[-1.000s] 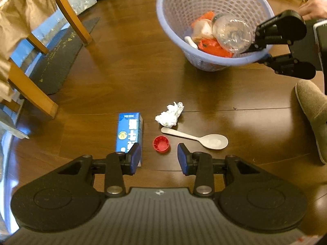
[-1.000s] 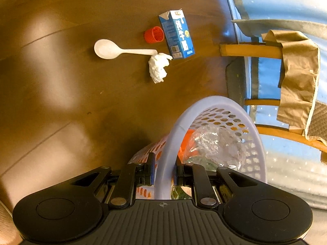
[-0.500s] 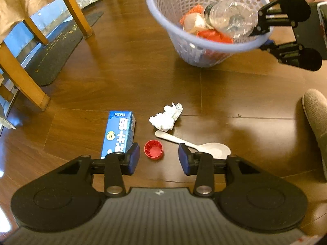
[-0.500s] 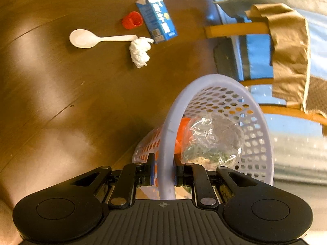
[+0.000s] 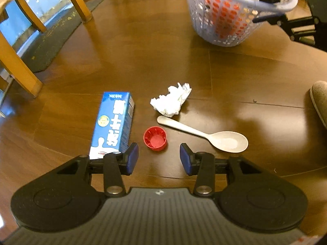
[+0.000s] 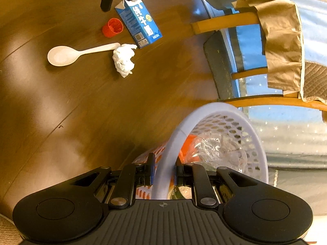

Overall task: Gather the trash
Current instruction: 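Move the left tool back over the milk carton and red cap, then lower the left tool onto the red bottle cap and close it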

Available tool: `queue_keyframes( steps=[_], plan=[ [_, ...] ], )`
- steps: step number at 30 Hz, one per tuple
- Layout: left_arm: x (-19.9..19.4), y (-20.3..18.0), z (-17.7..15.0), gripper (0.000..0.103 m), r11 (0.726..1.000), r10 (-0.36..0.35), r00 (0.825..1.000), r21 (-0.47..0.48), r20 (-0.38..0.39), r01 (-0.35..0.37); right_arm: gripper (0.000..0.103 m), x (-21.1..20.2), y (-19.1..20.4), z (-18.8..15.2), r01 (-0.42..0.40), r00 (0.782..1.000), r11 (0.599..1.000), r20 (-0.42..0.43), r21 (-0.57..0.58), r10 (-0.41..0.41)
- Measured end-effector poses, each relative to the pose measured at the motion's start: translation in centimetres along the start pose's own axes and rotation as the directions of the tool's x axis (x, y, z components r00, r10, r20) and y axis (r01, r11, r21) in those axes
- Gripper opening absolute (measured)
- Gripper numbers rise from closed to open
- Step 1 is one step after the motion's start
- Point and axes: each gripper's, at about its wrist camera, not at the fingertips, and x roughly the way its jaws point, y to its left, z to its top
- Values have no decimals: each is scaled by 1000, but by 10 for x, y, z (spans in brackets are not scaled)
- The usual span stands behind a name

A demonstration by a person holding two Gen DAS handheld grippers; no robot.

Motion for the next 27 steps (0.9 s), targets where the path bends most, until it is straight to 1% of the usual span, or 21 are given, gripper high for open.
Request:
queue_keyframes(
  steps=[2, 5, 14, 20, 27],
  plan=[
    [8, 0, 0, 39, 1000, 14, 1000, 6, -1, -14, 13, -1, -1, -1, -5, 1000, 1000, -4, -6, 5],
    [17, 4, 3, 40, 1000, 11, 1000, -5, -3, -11, 13, -2, -1, -3, -14, 1000, 1000, -13, -10, 14],
    [29, 9, 3, 45, 1000, 20, 1000, 11, 8, -20, 13, 0, -4, 1, -17, 1000, 1000, -8, 10, 17],
    [40, 11, -1, 45, 1000, 10, 1000, 3, -17, -10, 13, 0, -7, 2, -20, 1000, 1000, -9, 25, 20],
    [53, 11, 2, 45, 1000, 3, 1000, -13, -14, -3, 13, 0, -11, 5, -22, 1000, 999, -16, 43, 23]
  ],
)
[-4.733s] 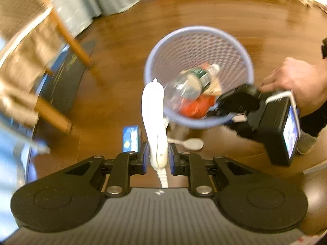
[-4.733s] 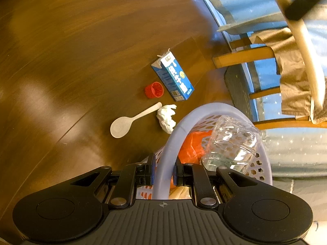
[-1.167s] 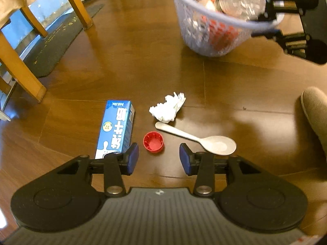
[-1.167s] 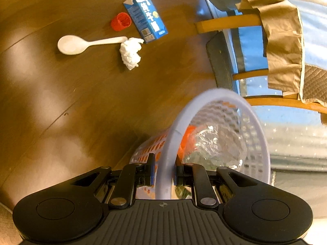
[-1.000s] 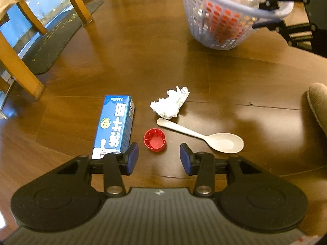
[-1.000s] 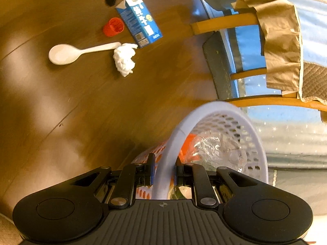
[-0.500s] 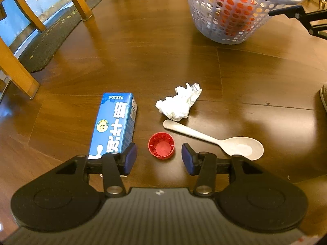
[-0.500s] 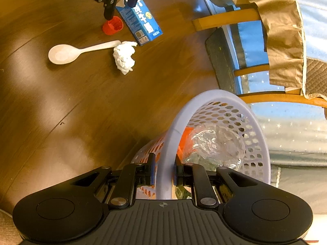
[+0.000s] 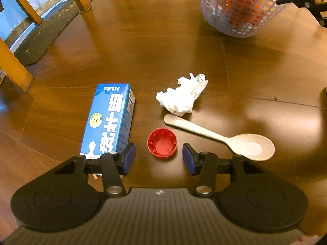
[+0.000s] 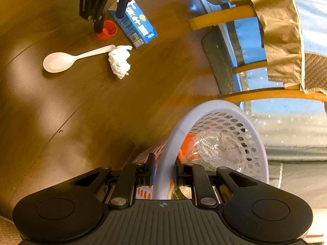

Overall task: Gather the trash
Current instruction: 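Lower the left tool onto the red bottle cap and close it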

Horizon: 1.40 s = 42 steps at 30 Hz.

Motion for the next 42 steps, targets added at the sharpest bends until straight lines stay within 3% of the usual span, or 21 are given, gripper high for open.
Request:
queue_keyframes(
  steps=[23, 31, 42],
  plan=[
    [19, 1, 4, 39, 1000, -21, 1000, -20, -13, 20, 13, -2, -1, 2, -10, 1000, 1000, 4, -6, 10],
    [19, 5, 6, 28, 999, -23, 1000, -40, -11, 23, 13, -2, -1, 2, -11, 1000, 1000, 5, 0, 11],
    [2, 4, 8, 28, 999, -27, 1000, -21, 3, 27, 13, -2, -2, 3, -13, 1000, 1000, 5, 7, 13]
  ],
)
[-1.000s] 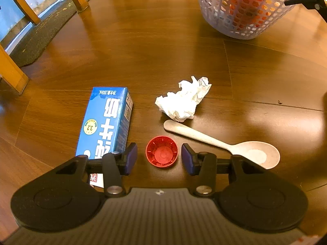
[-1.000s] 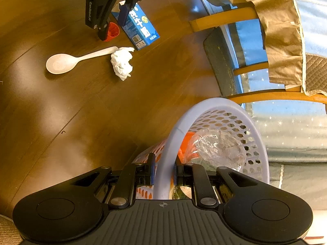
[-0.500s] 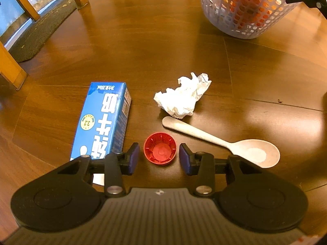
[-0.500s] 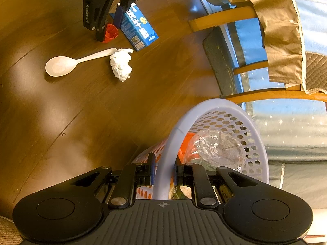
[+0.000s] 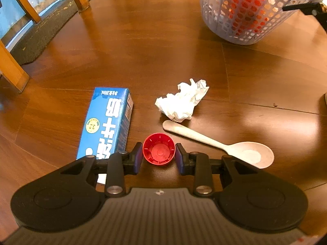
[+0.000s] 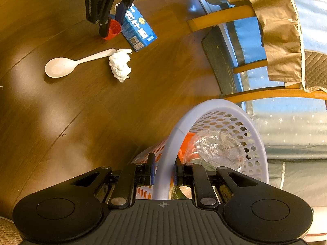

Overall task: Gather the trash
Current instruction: 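Lower the left tool onto the red bottle cap and close it, then carry the red cap with the left tool into the wastebasket and release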

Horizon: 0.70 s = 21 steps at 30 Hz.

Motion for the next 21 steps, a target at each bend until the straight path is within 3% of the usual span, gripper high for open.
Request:
queue_keyframes(
  steps=[8, 21],
  plan=[
    [-45, -3, 19, 28, 999, -13, 999, 36, 51, 11, 13, -1, 0, 1, -1, 1000, 1000, 0, 1, 1],
    [-114, -3, 81, 28, 996, -26, 982, 91, 185, 9, 13, -4, 3, 2, -2, 1000, 1000, 5, -13, 2]
  ],
)
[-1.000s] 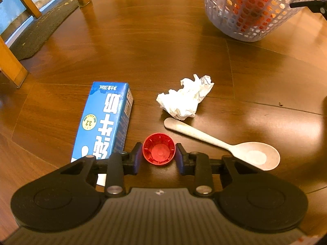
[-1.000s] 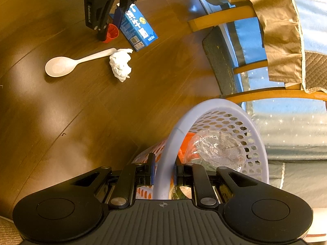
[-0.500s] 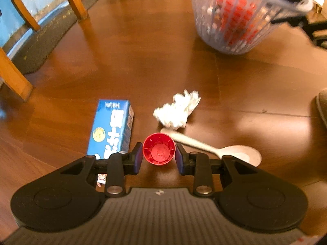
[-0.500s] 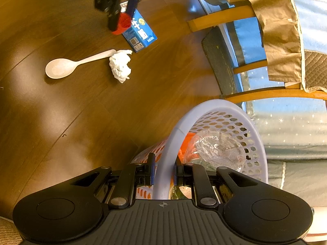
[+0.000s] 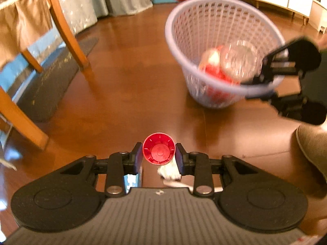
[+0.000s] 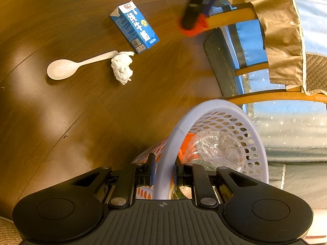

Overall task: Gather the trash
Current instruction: 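Carry the red cap with the left tool into the wastebasket and release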

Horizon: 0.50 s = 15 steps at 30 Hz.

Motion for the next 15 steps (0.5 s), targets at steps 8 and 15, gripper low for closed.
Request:
queue_keyframes(
  steps=[8, 15],
  plan=[
    [-28, -12, 46, 28, 999, -27, 995, 44, 93, 23, 13, -4, 7, 4, 2, 1000, 999, 19, -37, -1],
    [-27, -32, 86, 28, 995, -67, 984, 90, 166, 52, 12, -8, 10, 4, 7, 999, 999, 34, -44, -5]
  ],
)
